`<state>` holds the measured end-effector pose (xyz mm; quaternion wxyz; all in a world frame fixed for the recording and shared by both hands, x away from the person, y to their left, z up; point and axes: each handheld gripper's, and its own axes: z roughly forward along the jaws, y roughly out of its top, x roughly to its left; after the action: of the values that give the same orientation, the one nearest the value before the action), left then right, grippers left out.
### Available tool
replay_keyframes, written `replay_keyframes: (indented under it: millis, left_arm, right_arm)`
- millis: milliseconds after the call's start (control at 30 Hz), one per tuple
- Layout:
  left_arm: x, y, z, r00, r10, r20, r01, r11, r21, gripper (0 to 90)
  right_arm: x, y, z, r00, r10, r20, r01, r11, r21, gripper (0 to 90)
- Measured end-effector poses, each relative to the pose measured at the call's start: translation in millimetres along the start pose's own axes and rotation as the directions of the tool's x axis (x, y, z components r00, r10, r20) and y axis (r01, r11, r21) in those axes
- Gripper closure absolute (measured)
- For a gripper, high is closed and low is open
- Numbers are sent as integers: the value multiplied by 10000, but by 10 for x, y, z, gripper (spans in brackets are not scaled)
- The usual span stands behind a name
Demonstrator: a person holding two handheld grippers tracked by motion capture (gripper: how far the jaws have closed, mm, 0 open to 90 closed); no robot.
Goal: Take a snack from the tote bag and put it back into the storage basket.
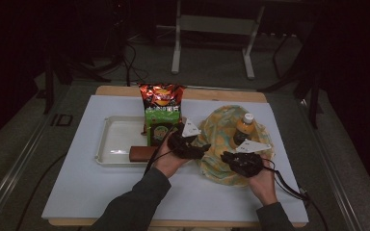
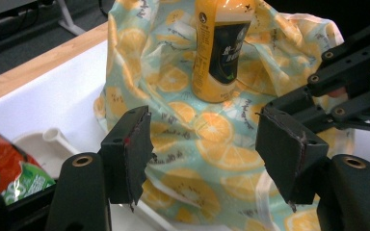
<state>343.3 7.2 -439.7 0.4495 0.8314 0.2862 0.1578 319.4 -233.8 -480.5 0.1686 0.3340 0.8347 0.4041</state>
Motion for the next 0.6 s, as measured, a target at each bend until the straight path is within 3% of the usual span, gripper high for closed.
replay_keyframes:
  millis: [600]
  left_arm:
    - [15, 169, 302, 9998, 157, -125, -156, 9999, 27, 370]
  right_arm:
    - [24, -41, 3, 9999, 39, -108, -39, 10000, 22, 779]
